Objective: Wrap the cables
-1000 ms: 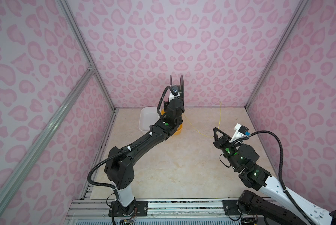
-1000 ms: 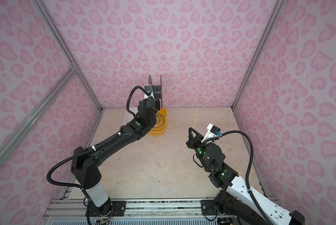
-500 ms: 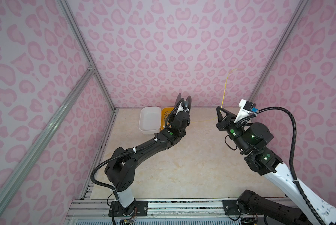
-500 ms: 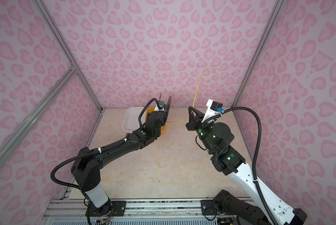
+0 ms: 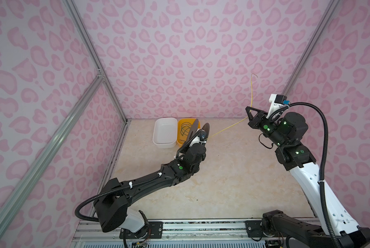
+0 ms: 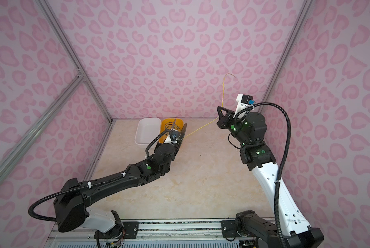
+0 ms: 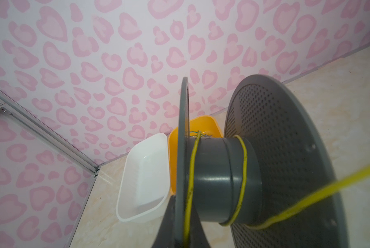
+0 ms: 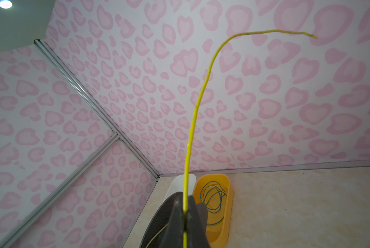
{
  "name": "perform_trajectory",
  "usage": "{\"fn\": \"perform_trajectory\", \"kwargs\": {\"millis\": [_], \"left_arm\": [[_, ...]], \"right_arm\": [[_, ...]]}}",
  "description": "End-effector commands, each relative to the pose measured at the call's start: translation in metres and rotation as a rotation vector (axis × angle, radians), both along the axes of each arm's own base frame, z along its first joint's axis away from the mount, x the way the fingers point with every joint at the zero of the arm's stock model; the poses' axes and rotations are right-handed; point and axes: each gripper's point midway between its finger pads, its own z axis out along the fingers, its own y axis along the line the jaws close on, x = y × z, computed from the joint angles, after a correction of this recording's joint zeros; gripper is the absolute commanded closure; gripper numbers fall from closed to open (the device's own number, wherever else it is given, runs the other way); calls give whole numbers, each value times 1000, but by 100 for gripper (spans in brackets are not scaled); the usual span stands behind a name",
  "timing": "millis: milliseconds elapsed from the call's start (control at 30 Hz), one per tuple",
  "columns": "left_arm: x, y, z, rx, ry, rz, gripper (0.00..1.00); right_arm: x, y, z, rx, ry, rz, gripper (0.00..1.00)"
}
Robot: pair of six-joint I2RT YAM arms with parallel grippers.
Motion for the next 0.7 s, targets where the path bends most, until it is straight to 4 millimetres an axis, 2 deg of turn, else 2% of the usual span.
{"fn": "perform_trajectory", "kwargs": {"millis": [0, 133, 400, 600, 667], "left_arm": [[-19, 42, -26, 210, 73, 119, 96], [-33, 55, -34, 219, 99, 133, 96], [-53, 71, -43, 240, 143, 130, 96], [-61, 74, -53, 238, 172, 125, 96], [-63, 75, -56, 248, 177, 128, 96]], "right_arm": [[5, -16, 48, 57, -184, -38, 100], [22, -31, 50, 83, -179, -55, 100], [50, -44, 60, 136, -182, -24, 100], [64, -44, 62, 176, -182, 26, 100], [69, -46, 57, 184, -165, 23, 100]]}}
